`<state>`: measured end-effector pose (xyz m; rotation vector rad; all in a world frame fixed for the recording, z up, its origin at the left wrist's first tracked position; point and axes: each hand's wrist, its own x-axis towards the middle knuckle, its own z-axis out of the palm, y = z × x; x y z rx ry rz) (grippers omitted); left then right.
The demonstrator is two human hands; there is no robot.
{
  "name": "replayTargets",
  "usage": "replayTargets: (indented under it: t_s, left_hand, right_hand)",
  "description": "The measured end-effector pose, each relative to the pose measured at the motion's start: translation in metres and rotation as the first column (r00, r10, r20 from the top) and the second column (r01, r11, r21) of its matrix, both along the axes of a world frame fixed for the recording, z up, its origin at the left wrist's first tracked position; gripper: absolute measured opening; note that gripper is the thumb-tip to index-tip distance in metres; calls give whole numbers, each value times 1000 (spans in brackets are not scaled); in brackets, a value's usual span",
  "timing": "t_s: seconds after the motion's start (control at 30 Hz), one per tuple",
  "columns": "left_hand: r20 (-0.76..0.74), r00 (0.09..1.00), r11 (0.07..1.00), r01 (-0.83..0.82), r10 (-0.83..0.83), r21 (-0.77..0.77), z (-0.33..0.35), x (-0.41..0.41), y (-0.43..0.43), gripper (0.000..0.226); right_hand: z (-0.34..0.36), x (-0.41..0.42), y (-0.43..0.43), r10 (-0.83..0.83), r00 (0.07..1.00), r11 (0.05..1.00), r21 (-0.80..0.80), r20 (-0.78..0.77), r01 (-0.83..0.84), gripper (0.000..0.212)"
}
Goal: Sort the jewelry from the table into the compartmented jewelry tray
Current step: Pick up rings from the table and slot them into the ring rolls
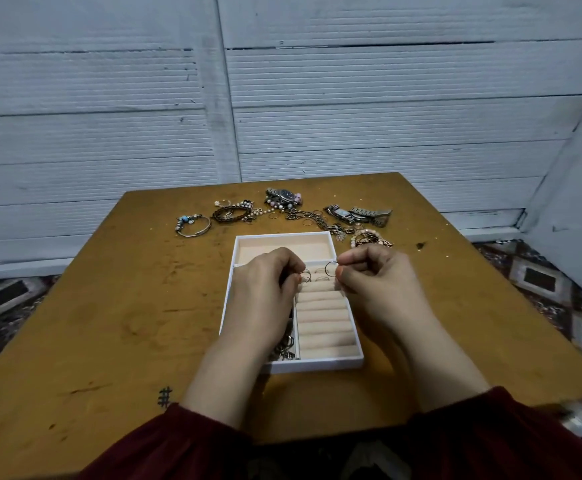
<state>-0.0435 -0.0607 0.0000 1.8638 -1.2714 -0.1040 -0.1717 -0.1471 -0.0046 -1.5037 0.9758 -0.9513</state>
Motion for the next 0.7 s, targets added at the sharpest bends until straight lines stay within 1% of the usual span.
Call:
replayTargets:
  t_s: [0.13,0.3,0.47,0.57,0.7]
  left_hand:
    - [15,999,999,28,-28,29,-2,0,-1,12]
    - [70,997,995,37,-43,90,-2,0,-1,12]
    - [176,981,986,54,-82,159,0,0,-5,15]
    - [205,973,981,69,-106,179,-3,1,-7,14]
    - [226,963,977,108,-149,182,-4,2,-7,15]
  right_hand:
    - [-2,3,1,1,1000,1000,-16,-16,-1,20]
    - [-5,2,-1,5,999,998,-56,-36,-7,18]
    - [-8,-1,-1,6,997,995,-97,-71,-13,22]
    - [-10,0,-1,0,993,990,-142,-116,-17,25]
    - [-11,-1,-2,-23,976,974,-224,-216,-27,26]
